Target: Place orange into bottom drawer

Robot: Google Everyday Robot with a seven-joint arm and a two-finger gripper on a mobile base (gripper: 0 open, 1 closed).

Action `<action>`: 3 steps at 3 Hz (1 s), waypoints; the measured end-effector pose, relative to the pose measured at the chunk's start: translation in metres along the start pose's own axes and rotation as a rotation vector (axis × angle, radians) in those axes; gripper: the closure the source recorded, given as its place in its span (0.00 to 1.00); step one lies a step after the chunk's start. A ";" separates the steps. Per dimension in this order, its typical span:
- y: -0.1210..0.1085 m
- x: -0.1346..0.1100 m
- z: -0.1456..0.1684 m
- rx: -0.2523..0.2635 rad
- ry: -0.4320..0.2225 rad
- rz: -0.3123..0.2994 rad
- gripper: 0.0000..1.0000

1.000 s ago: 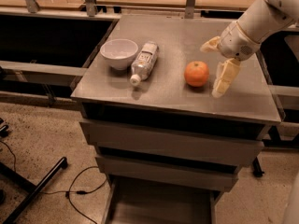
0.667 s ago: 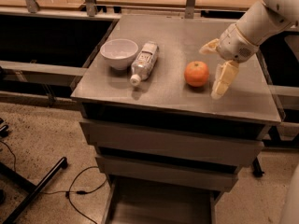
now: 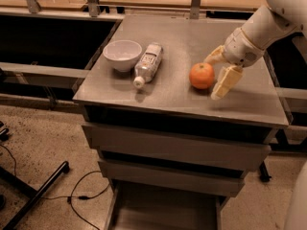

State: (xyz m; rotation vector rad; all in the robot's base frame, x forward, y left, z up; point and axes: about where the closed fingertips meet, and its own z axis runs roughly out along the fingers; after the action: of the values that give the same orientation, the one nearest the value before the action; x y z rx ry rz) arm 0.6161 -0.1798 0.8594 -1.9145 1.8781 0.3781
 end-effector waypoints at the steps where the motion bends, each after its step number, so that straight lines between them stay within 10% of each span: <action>1: 0.000 0.001 0.001 -0.003 0.000 0.002 0.48; 3: 0.002 0.005 0.005 -0.021 -0.002 0.015 0.95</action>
Offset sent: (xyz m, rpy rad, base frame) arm -0.0089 -0.0054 -0.0091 0.0022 0.0479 0.0100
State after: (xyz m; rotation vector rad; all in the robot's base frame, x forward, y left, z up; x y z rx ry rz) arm 0.6143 -0.1814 0.8526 -1.9144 1.8950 0.4059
